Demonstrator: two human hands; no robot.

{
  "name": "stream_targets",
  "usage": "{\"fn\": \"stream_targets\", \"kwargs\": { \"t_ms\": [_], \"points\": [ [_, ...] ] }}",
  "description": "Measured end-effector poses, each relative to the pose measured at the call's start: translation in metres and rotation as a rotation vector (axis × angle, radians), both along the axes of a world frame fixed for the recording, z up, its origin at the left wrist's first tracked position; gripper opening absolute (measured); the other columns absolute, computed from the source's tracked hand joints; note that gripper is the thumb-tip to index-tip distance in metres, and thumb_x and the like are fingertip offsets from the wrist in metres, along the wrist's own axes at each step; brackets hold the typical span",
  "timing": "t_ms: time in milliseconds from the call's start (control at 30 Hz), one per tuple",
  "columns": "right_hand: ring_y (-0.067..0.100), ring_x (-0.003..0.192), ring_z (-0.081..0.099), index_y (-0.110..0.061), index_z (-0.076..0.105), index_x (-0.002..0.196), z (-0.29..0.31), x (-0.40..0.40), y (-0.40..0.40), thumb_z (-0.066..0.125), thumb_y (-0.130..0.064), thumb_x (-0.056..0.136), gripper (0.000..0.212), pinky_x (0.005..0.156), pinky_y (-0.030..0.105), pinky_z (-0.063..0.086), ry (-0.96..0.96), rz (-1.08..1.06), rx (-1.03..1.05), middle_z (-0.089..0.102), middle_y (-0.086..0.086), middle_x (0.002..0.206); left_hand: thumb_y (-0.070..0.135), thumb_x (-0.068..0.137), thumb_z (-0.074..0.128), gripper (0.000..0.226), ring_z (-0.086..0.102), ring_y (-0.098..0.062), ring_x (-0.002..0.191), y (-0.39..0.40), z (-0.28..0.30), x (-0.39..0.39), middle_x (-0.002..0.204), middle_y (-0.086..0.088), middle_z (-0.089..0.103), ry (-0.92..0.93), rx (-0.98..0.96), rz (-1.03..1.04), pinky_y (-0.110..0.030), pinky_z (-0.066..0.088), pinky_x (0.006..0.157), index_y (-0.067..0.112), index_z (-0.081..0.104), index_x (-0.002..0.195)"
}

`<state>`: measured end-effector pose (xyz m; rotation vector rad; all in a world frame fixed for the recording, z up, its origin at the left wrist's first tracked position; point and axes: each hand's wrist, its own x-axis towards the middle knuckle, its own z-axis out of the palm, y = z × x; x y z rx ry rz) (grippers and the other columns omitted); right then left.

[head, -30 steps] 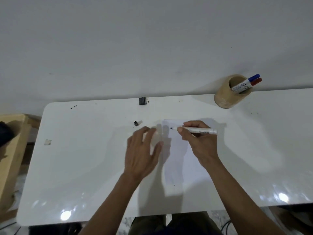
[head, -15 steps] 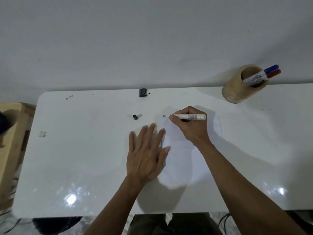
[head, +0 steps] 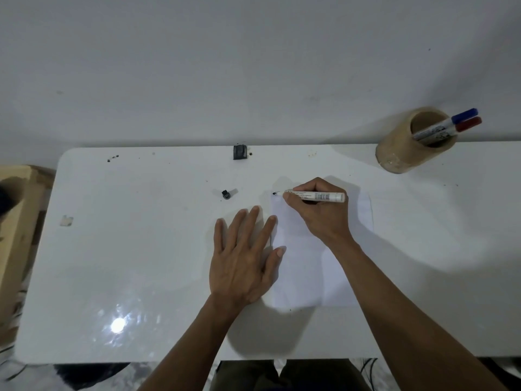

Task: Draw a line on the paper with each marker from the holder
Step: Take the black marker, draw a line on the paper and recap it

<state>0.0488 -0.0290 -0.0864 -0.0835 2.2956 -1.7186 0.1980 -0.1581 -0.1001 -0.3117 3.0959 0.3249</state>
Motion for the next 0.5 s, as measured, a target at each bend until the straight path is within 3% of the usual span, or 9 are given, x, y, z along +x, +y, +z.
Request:
{"fn": "stream_targets", "kwargs": {
  "t_ms": [300, 500],
  "points": [
    [0.011, 0.064, 0.068, -0.003, 0.072, 0.074, 0.0017, 0.0006, 0.0017, 0.087, -0.008, 0.077, 0.016, 0.057, 0.021, 0.053, 0.002, 0.036, 0.007, 0.076, 0.006, 0.074, 0.058, 0.098, 0.042, 0.059, 0.031, -0.029, 0.152, 0.0000, -0.0035, 0.0015, 0.162, -0.005, 0.038, 0.028, -0.008, 0.004, -0.060, 0.020, 0.121, 0.032, 0.040, 0.152],
    [0.023, 0.068, 0.072, -0.006, 0.072, 0.073, -0.0006, 0.0012, 0.0038, 0.087, -0.009, 0.077, 0.016, 0.056, 0.026, 0.055, 0.017, 0.053, 0.015, 0.077, 0.006, 0.075, 0.058, 0.099, 0.041, 0.059, 0.031, -0.028, 0.151, 0.0004, -0.0043, 0.0019, 0.162, -0.005, 0.038, 0.041, -0.009, 0.010, -0.060, 0.020, 0.121, 0.033, 0.040, 0.152]
  ]
}}
